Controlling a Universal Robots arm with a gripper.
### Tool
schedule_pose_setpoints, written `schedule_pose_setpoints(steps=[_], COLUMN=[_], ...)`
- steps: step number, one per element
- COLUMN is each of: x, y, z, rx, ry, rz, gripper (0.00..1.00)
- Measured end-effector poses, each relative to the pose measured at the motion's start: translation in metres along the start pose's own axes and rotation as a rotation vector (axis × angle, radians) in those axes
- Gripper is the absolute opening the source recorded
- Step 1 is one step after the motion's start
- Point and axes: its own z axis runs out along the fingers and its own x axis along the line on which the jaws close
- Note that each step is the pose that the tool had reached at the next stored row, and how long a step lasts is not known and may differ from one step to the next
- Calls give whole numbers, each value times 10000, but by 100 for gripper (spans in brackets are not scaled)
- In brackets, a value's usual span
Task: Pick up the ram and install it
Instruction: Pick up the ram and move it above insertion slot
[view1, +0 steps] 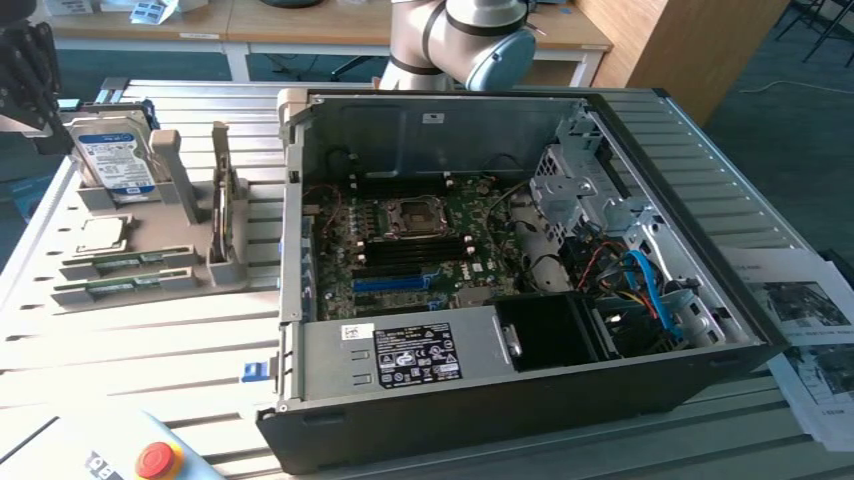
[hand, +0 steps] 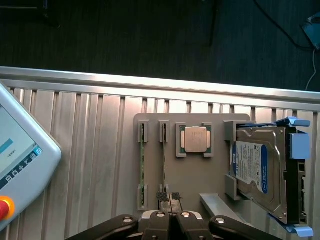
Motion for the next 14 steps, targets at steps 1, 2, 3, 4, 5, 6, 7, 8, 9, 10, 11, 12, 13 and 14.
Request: schedule_pose_setpoints(steps=[1,2,3,4,5,6,7,8,9,10,11,12,13,14], x=[0,0,0,0,1,3,3,3,4,4,4,5,5,5], y=[0,0,0,-1,-2,-6,-6,-7,-7,-8,-8,-9,-10,-10], z=[0,0,1,9,50,133,148,164,180,196,212,227,243,259], rx=[-1,0,-1,1,2,10,10,12,13,15,16,17,20,21], ry=[0,0,0,0,-1,0,2,2,2,1,2,2,1,2], rz=[0,0,0,0,0,0,0,0,0,0,0,0,0,0], gripper=[10,10,10,10,10,10,10,10,10,10,10,10,10,10])
